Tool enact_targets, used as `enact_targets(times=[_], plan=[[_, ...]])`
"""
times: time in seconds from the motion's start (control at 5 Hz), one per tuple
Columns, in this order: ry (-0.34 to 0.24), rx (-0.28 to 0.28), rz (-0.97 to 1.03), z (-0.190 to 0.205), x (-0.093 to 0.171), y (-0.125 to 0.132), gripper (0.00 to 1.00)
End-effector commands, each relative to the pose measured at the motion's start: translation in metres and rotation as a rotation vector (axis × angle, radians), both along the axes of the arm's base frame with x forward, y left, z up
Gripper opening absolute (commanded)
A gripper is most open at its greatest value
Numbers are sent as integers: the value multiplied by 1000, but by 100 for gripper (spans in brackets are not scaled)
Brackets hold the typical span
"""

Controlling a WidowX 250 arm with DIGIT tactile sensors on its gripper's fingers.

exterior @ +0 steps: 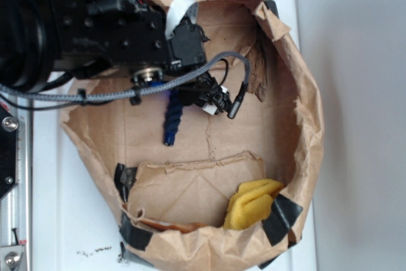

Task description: Grab the blue rope.

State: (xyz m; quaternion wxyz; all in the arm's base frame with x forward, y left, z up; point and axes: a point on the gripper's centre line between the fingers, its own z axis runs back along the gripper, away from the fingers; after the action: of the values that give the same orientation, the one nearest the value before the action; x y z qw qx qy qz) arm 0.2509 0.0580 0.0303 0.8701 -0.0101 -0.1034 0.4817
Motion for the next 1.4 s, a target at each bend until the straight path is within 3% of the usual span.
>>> enact_targets(times=[0.0,0.8,1.2], plan=[[-71,15,129,21,-1,2,100],[-30,56,141,26,-1,1,100],[-17,41,107,25,0,-1,100]])
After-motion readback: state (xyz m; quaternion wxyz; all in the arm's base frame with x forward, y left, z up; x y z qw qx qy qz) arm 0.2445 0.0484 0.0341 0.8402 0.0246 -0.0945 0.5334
